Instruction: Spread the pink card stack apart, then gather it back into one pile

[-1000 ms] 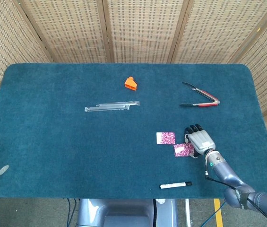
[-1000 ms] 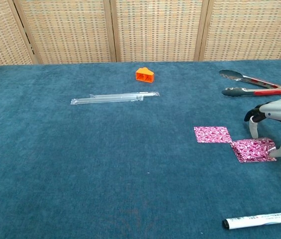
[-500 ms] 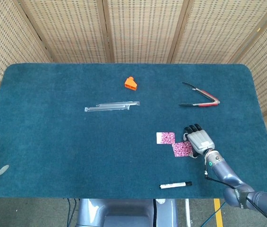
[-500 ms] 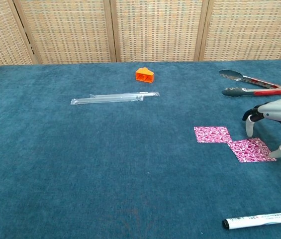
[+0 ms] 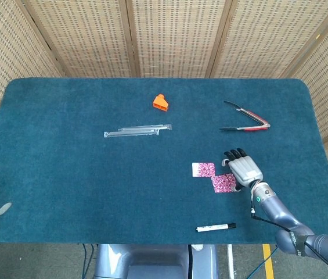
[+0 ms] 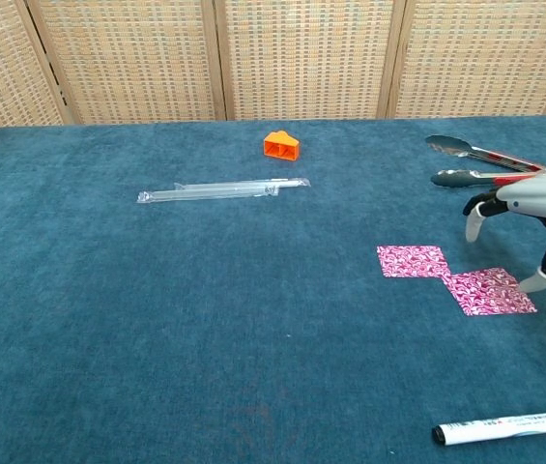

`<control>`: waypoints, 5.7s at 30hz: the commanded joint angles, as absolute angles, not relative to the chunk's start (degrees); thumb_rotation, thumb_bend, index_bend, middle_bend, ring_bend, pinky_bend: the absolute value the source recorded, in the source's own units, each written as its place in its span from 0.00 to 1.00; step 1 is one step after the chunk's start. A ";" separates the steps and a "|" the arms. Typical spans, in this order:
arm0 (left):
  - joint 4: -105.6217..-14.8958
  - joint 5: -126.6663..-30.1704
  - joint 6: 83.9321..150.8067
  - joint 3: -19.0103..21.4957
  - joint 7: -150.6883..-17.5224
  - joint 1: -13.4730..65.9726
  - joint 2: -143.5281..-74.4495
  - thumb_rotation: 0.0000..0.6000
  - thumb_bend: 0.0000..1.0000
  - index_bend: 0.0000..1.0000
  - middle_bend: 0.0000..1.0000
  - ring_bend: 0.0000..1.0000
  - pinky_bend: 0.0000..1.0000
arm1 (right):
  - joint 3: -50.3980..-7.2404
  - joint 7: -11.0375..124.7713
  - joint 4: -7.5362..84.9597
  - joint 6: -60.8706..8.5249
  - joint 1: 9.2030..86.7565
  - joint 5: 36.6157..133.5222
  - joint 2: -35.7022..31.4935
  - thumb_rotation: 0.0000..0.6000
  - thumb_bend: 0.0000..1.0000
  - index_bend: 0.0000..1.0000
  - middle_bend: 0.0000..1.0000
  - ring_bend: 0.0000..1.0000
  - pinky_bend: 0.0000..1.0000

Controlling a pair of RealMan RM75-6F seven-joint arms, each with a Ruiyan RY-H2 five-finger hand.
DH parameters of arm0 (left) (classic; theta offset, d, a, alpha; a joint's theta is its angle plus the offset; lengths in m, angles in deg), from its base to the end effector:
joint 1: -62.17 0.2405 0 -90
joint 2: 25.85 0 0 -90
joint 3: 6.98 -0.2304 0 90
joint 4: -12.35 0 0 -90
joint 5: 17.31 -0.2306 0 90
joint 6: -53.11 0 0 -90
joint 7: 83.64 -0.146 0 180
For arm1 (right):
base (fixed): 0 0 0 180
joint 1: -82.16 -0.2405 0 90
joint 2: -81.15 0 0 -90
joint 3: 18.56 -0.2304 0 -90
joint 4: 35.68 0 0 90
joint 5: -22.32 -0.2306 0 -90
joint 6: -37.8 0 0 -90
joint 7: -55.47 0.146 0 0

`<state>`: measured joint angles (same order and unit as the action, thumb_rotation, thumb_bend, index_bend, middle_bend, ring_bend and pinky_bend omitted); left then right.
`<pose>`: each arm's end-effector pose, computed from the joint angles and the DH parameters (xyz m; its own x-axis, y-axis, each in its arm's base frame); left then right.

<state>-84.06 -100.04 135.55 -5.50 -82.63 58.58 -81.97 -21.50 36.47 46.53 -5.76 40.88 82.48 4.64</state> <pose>-0.3106 0.1698 0.1589 0.4342 0.0758 0.8976 0.8957 0.0695 -0.4391 -0.2258 -0.3365 0.0037 0.6196 -0.4166 0.6653 -0.7848 -0.3118 0.5356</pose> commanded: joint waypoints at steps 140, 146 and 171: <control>-79.97 -98.48 135.13 -5.86 -79.42 60.30 -83.07 0.71 0.10 0.17 0.00 0.00 0.00 | -24.30 28.46 30.53 -2.03 30.84 72.31 -10.25 1.00 0.23 0.32 0.10 0.00 0.00; -79.89 -98.41 135.10 -5.84 -79.41 60.34 -83.03 0.71 0.10 0.17 0.00 0.00 0.00 | -24.17 28.41 30.03 -1.84 30.81 72.06 -10.44 1.00 0.23 0.33 0.10 0.00 0.00; -80.41 -98.60 135.03 -5.75 -80.01 60.19 -82.96 0.71 0.10 0.17 0.00 0.00 0.00 | -23.46 29.89 30.00 -2.05 32.14 72.87 -10.25 1.00 0.24 0.35 0.10 0.00 0.00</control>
<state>-80.41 -98.60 135.04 -5.76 -80.00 60.20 -82.96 -23.46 29.88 30.01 -2.05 32.12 72.86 -10.24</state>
